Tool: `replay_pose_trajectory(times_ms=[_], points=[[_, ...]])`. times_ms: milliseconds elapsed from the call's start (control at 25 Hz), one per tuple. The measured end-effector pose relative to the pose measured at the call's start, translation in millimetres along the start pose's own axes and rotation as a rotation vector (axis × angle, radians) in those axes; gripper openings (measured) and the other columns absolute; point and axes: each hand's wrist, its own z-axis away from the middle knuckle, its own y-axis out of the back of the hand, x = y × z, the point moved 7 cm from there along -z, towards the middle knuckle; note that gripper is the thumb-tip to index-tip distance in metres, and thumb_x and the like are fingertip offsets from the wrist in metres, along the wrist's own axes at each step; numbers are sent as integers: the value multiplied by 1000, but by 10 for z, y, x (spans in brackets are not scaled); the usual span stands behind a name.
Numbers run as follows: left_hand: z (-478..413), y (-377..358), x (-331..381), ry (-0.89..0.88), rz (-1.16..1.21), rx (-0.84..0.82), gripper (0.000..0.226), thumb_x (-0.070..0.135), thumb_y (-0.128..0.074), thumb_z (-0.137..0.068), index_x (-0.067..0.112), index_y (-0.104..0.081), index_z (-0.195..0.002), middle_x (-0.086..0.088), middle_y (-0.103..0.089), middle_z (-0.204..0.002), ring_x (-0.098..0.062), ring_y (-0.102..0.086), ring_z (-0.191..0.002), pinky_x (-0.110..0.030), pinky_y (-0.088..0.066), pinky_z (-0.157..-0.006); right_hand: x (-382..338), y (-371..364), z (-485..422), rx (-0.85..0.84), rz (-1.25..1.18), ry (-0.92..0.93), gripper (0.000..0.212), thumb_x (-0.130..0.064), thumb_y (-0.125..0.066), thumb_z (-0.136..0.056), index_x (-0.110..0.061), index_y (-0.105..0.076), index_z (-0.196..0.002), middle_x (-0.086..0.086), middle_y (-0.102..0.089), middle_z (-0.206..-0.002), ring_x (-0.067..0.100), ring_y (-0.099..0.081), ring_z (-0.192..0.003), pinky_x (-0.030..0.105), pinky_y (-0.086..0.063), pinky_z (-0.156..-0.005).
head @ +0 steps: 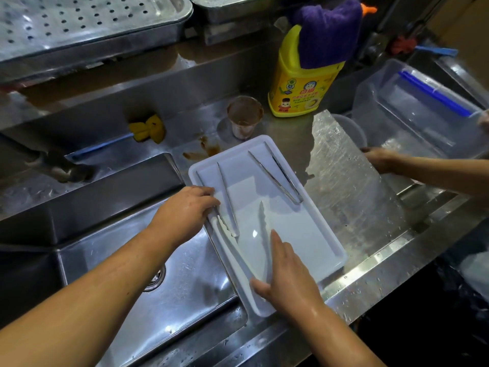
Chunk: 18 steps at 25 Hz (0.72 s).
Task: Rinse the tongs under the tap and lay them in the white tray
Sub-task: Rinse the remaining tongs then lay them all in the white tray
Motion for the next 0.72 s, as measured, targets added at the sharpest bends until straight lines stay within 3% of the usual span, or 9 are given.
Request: replay_pose_trajectory(times_ms=[320, 480, 600, 720], points=[[-15, 11, 19, -12, 18, 22, 27, 23, -64, -101, 26, -77, -124, -3, -66, -144, -30, -57, -132, -44, -52, -106, 44, 11, 19, -38, 19, 15, 114, -66, -72, -82, -28, 1, -161, 3, -40, -155, 28, -47, -138, 45, -47, -110], [-7, 18, 37, -10, 25, 31, 24, 24, -65, -101, 26, -78, -121, -3, -67, -141, -29, -56, -130, -43, -51, -104, 61, 383, -149, 7, -2, -2, 94, -79, -65, -76, -28, -35, -148, 2, -53, -137, 28, -57, -123, 46, -52, -100], [-2, 20, 35, 4, 39, 27, 24, 25, -64, -102, 28, -77, -122, -1, -66, -143, -27, -54, -132, -43, -51, -105, 26, 908, -542, 251, -25, 22, 61, -57, -65, -90, -20, -56, -138, 10, -59, -131, 34, -57, -121, 45, -49, -97], [-14, 17, 42, 10, 47, 17, 25, 23, -63, -102, 28, -78, -121, -1, -66, -143, -27, -54, -132, -42, -52, -104, -54, 1173, -960, 321, 107, 29, 51, -38, -65, -93, -16, -55, -138, 16, -55, -127, 40, -51, -119, 48, -48, -95]])
